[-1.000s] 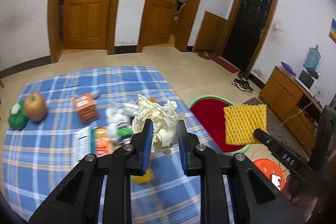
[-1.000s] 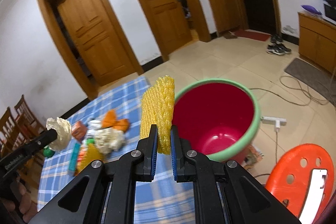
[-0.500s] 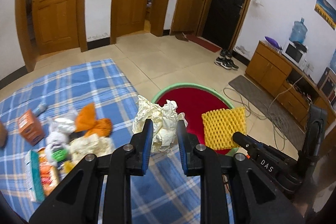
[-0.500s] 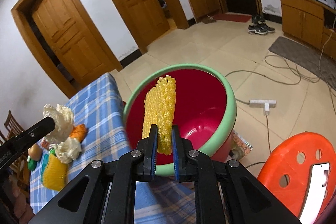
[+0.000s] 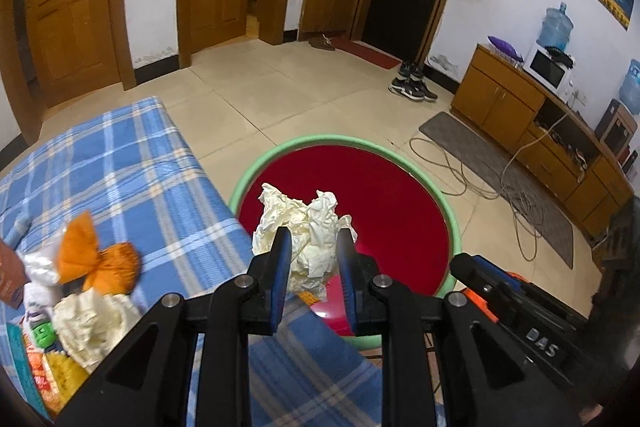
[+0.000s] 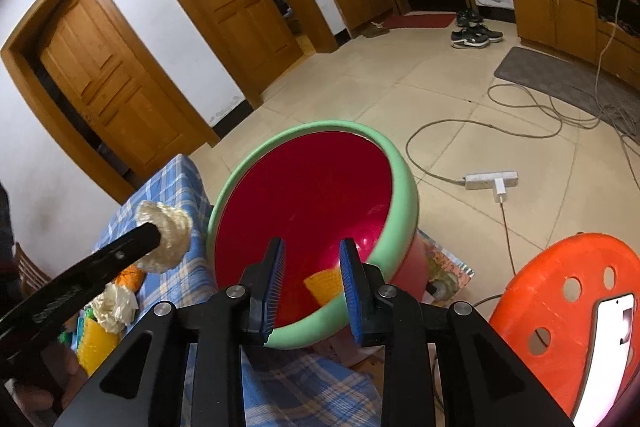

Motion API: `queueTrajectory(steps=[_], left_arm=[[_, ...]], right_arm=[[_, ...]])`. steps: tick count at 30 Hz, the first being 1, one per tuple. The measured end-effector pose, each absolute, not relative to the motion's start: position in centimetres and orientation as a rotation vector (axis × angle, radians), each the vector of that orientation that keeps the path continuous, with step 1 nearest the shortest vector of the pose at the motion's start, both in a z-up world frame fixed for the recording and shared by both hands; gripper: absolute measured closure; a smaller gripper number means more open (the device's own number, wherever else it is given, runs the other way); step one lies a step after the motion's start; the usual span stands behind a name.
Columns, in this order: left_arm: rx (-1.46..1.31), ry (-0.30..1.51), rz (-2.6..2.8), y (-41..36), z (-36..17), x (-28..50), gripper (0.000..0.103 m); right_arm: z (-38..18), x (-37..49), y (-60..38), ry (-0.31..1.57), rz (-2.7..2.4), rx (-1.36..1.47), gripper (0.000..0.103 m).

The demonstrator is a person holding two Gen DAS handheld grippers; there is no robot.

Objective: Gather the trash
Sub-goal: 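Carry both items over the red bucket and open both tools to drop them, then return both tools to the table and grasp the white medicine box with the left tool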

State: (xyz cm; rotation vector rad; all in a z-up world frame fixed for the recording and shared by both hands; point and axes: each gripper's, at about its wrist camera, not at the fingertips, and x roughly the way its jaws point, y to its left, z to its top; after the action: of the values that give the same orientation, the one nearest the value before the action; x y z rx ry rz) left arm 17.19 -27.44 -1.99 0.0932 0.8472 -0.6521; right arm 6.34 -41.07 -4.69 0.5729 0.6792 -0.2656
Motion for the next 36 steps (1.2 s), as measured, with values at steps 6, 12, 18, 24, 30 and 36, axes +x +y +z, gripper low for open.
queueTrajectory(steps=[6,12,18,24,30,36], left_arm=[[0.131,0.851,-0.651,-28.5,-2.8,17.5,0.064],[0.127,0.841,-0.621,-28.2,-2.6,17.1,0.040],[0.111,0.844,-0.582,-27.0,-2.1,16.6,0.035],[0.093,0.842,-0.533,-24.9,-1.3,15.7,0.032],[0.046,0.833,-0.474,-21.5,0.0,14.8,0.031],[0.031,0.809,-0.408,-17.8,1.1,13.8,0.029]], right_arm=[[-4.8,5.8,-41.5,0.673,-0.258,0.601,0.075],[-4.4,5.5,-41.4,0.666,-0.250,0.606,0.074],[-3.2,4.9,-40.9,0.639,-0.241,0.591,0.063],[-2.5,4.5,-39.9,0.635,-0.221,0.588,0.061],[-2.1,4.0,-38.9,0.639,-0.191,0.589,0.058],[-2.0,4.0,-37.3,0.665,-0.140,0.601,0.058]])
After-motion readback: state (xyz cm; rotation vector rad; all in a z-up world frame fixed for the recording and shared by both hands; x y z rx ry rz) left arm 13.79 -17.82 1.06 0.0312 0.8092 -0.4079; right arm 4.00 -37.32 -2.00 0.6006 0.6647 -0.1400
